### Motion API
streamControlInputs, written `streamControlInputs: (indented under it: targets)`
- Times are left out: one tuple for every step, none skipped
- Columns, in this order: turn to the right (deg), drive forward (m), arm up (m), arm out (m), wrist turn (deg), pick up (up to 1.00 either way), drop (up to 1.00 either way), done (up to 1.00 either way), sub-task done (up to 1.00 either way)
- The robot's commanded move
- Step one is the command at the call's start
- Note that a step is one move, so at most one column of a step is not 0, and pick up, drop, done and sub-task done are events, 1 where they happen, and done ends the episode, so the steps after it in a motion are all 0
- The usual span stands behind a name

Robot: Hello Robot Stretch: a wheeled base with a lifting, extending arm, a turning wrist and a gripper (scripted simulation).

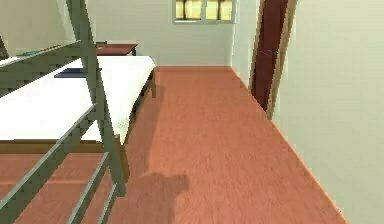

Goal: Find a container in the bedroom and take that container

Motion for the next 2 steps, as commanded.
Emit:
streamControlInputs:
  targets:
    - [0.0,1.0,0.0,0.0,0.0,0.0,0.0,0.0,0.0]
    - [0.0,1.0,0.0,0.0,0.0,0.0,0.0,0.0,0.0]
